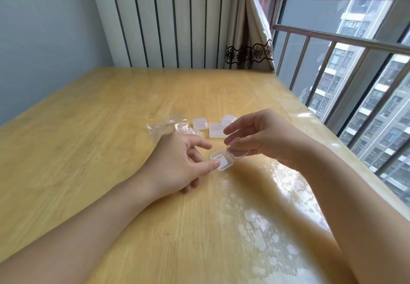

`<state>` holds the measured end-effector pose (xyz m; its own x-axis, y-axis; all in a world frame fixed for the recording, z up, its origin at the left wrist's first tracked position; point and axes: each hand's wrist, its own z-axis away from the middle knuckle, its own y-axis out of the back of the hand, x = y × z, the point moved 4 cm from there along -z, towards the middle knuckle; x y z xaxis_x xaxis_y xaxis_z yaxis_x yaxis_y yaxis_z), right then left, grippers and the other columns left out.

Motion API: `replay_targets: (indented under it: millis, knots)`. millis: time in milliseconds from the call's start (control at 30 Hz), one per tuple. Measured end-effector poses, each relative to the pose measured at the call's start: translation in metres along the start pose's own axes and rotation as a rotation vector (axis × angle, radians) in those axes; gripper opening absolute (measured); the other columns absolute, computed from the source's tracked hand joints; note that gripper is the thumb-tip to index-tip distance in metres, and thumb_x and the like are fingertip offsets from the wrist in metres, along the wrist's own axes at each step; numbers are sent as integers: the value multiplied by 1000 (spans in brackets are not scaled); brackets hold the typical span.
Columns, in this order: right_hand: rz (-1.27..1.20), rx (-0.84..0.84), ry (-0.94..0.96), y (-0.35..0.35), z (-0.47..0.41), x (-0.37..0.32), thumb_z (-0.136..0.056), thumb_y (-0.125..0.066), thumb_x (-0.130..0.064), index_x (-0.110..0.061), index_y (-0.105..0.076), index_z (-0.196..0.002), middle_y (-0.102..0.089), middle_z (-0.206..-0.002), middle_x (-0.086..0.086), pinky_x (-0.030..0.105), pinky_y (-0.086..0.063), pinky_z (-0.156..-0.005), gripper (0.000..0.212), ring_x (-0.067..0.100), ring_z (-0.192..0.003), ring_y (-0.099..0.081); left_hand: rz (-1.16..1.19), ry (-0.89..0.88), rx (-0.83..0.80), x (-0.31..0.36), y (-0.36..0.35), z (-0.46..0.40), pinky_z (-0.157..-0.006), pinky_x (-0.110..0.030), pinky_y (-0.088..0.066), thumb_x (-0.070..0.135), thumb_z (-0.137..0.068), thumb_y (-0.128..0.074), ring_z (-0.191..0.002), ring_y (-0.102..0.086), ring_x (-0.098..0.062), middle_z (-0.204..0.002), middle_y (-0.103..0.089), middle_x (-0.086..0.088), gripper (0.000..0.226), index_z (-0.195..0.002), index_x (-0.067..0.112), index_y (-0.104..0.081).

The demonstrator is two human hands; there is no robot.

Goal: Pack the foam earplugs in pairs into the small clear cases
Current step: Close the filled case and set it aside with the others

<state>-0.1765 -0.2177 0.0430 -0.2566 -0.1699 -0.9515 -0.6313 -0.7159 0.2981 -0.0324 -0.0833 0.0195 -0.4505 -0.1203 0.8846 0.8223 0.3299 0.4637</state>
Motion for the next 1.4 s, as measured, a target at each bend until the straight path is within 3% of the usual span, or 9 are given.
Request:
replay_targets:
  millis: [133, 233, 367, 533, 667, 767, 967, 1100, 1400]
  knots:
    - [258, 12, 13, 6, -1, -1, -77, -79, 6, -9, -78, -102, -80, -95, 9, 42, -63, -87, 29, 21, -87, -76, -12, -197, 357, 12, 40, -4, -47, -16, -45, 21, -80, -82, -42, -55, -3, -60, -70, -11, 7, -80, 18, -76]
    - [446, 224, 254, 4, 4, -20, -81, -80, -8, -17, -80, -95, -78, -89, -7, 29, -62, -81, 17, 4, -85, -74, -108, -239, 652, 4, 84, -8, -56, -19, -47, 26, -81, -73, -55, -57, -9, -68, -70, 6, 8, -73, 27, -73]
    - [615, 228, 510, -47, 11, -29, -85, -77, -19, -19, -82, -93, -70, -80, -6, 20, -50, -64, 9, 8, -70, -62, -343, -140, 465, -16, 81, -21, -67, -18, -45, 26, -86, -73, -76, -61, -18, -89, -69, 9, 7, -90, 24, -78]
    - [819, 264, 435, -75, -5, -15, -94, -68, -31, -25, -77, -112, -58, -87, -8, 34, -50, -73, 21, 12, -77, -52, -426, -157, 328, -20, 63, -29, -76, -22, -47, 26, -91, -65, -86, -60, -15, -97, -63, 6, 17, -103, 22, -77]
    - [877, 301, 368, -80, -13, -13, -93, -67, -39, -24, -73, -119, -57, -92, -6, 33, -49, -73, 30, 18, -88, -59, -432, -154, 268, -18, 56, -27, -70, -15, -47, 17, -92, -59, -70, -65, -5, -94, -65, 5, 19, -93, 21, -77]
    - [874, 286, 351, -85, -17, -12, -88, -73, -44, -21, -74, -103, -56, -85, -6, 34, -47, -67, 28, 17, -80, -54, -387, -142, 228, -19, 54, -25, -74, -28, -56, 15, -92, -57, -62, -68, -6, -84, -71, 5, 23, -83, 17, -78]
    - [749, 258, 397, -82, -17, -13, -82, -79, -29, -14, -66, -84, -62, -80, -4, 29, -43, -65, 20, 11, -70, -52, -391, -142, 168, -21, 55, -25, -69, -38, -57, 49, -67, -73, -69, -64, -17, -73, -69, 4, 26, -75, 24, -78]
    - [686, 264, 486, -85, -12, -24, -80, -73, -13, -15, -70, -83, -58, -71, -10, 13, -38, -60, 4, 1, -58, -49, -399, -146, 176, -23, 54, -25, -71, -30, -54, 28, -71, -85, -73, -60, -9, -78, -65, 9, 15, -83, 22, -79]
    - [700, 245, 355, -98, -24, -8, -88, -62, -18, -5, -74, -70, -61, -62, 18, 41, -41, -58, 26, 24, -59, -43, -193, 53, 74, -28, 53, -26, -90, -44, -58, 33, -57, -74, -89, -73, -19, -95, -74, 1, 23, -78, 25, -79]
